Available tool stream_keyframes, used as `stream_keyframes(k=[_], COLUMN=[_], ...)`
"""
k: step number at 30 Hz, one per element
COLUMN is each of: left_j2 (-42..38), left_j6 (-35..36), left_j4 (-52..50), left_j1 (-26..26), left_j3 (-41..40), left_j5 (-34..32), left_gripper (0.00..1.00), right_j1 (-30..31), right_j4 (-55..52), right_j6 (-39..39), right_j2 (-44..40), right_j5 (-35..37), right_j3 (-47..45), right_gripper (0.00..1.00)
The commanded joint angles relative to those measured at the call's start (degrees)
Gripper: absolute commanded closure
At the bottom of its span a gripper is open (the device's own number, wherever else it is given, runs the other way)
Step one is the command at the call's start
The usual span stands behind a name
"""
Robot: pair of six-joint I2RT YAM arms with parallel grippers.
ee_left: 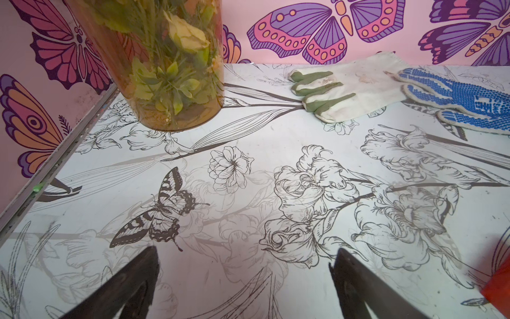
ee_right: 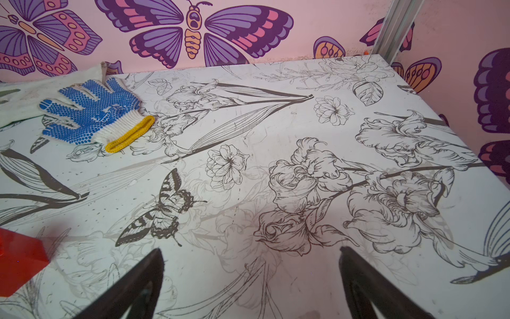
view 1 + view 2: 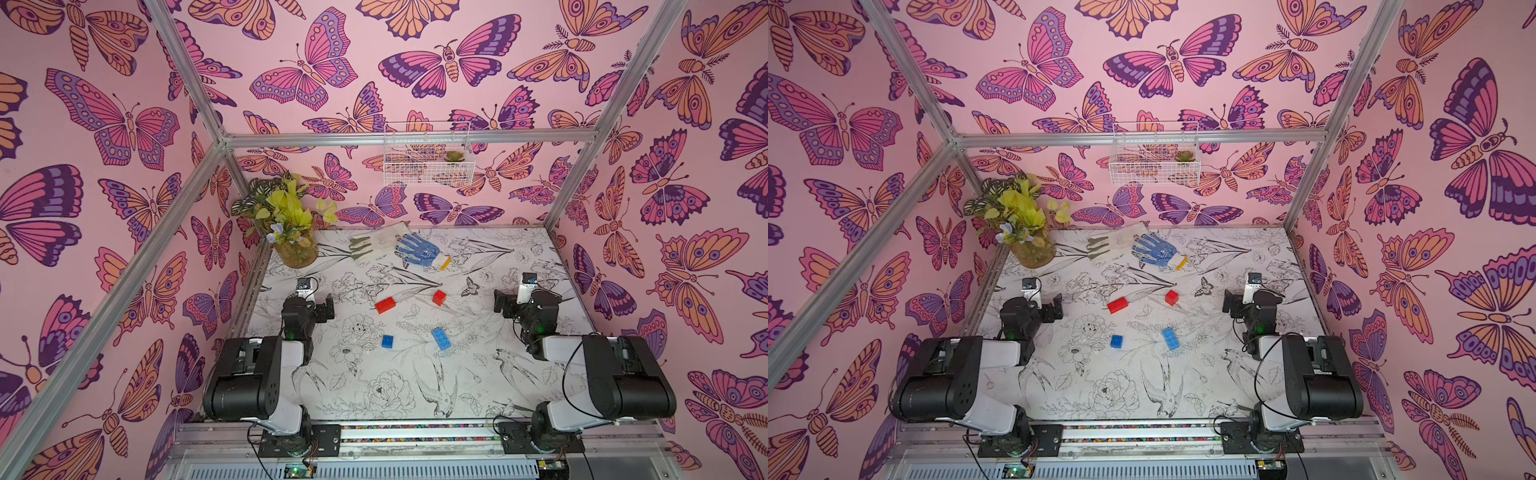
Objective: Assemble the letter f with lego
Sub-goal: Pick up the lego brick from the center of the board.
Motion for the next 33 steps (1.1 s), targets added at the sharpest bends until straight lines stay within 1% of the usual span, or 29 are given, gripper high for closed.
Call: stream_keyframes(k=[1,6,9,12,15,18,22,24,27,29,33], left_j2=[-2.06,-10.56,-19.86,-28.90,-36.38,-41.93,-47.70,-48.45,-48.74,-49.44,-50.84], left_j6=[-1.19,-1.06,-2.77,-4.14,-6.82,-11.09,-14.32,-14.16,-12.26,-11.39,-8.14], left_j4=[-0.71,-6.90,-17.11,-27.04,-38.10,-46.63,-56.45,-63.20,-72.63,-78.74,-88.56], left_j1=[0.37,0.15,-0.36,-1.22,-1.65,-2.21,-3.43,-3.43,-3.52,-3.54,-3.56], left_j3=[0.76,0.50,1.97,4.60,9.31,15.01,22.23,26.69,32.70,35.95,40.75], left_j5=[-1.56,-2.28,-4.12,-3.26,1.13,9.19,14.12,17.03,23.26,26.22,29.59], left_gripper=[0.01,0.01,0.01,0.01,0.01,0.01,0.01,0.01,0.01,0.01,0.01], right_j1=[-0.48,-0.48,-0.35,-0.24,-0.04,0.31,1.14,1.74,4.11,6.64,13.70], right_j4=[0.85,-8.21,-12.28,-20.39,-28.33,-33.69,-45.43,-51.78,-62.79,-70.41,-79.99], right_j6=[0.15,0.03,0.30,3.40,6.01,8.39,11.29,11.50,9.74,7.96,6.86], right_j2=[-0.79,-6.86,-10.67,-14.74,-17.89,-21.46,-25.63,-26.96,-27.13,-25.53,-21.26], right_j5=[-0.14,0.85,0.85,1.56,0.49,0.11,0.05,-1.23,-2.00,-1.62,0.07], right_j3=[1.08,3.07,3.63,6.19,9.34,11.15,15.48,18.03,22.99,26.92,32.62], right_gripper=[0.01,0.01,0.01,0.01,0.01,0.01,0.01,0.01,0.01,0.01,0.01])
